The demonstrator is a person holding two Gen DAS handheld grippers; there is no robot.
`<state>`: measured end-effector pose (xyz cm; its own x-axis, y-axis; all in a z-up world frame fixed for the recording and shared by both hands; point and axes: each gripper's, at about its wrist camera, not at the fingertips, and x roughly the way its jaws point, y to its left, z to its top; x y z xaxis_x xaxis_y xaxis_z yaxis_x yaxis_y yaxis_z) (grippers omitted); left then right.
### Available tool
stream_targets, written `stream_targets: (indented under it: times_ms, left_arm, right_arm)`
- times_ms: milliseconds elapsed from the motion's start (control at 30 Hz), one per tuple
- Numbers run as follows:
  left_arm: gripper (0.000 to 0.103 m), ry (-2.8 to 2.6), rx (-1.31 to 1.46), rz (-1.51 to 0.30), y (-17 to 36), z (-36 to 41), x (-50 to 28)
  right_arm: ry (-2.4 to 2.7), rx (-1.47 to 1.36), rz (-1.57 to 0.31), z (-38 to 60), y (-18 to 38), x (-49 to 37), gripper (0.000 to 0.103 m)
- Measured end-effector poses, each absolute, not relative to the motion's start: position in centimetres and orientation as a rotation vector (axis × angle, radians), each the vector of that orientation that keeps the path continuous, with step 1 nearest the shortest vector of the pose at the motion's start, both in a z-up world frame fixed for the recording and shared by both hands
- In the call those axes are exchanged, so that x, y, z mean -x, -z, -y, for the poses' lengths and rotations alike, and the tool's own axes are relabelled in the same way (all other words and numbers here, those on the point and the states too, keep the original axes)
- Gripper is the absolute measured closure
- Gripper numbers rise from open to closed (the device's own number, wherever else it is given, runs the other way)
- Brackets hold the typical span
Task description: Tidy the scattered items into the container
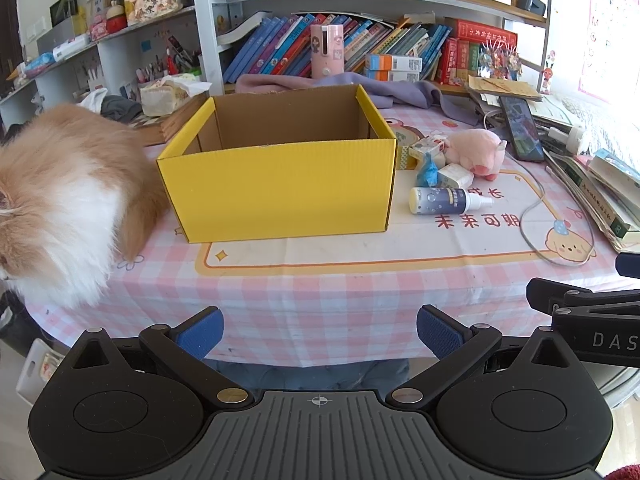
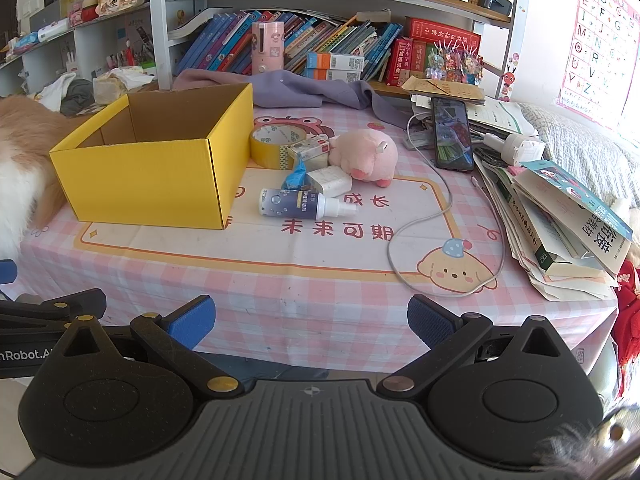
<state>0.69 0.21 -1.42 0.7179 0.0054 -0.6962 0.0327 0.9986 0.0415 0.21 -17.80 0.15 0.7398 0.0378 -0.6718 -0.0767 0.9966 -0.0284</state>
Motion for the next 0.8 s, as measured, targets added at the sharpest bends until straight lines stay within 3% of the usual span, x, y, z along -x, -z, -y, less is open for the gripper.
stream_targets:
  times_ms: [800]
  left_arm:
    - [0.0, 0.037, -0.072, -0.762, 1.08, -0.11, -0.63]
  right_arm:
    - [-0.07, 0.057, -0.724, 17.77, 0.33, -0.35, 0.001]
